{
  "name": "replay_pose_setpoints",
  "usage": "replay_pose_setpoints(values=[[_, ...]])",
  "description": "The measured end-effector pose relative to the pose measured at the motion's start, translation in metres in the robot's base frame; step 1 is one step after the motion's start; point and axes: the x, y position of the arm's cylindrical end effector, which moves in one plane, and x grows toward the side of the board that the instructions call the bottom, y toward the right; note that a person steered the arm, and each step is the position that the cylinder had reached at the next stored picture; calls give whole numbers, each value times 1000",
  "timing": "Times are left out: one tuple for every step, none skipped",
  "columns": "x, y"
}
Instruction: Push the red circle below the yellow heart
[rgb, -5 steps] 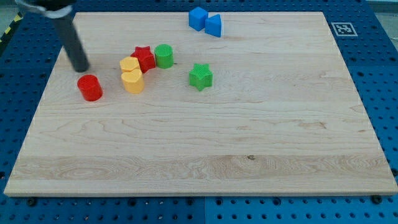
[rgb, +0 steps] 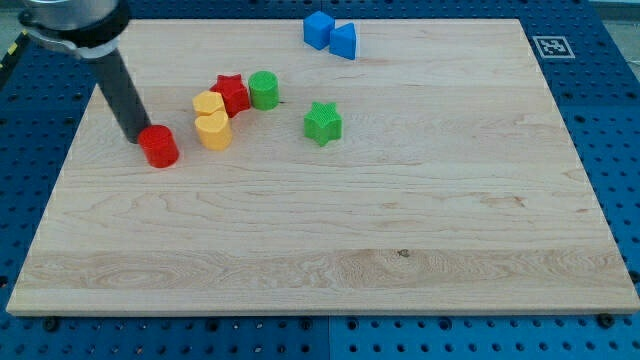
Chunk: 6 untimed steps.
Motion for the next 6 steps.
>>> replay_pose_setpoints(values=[[10, 18], [26, 29], [47, 29], [56, 29], [59, 29], [76, 29]])
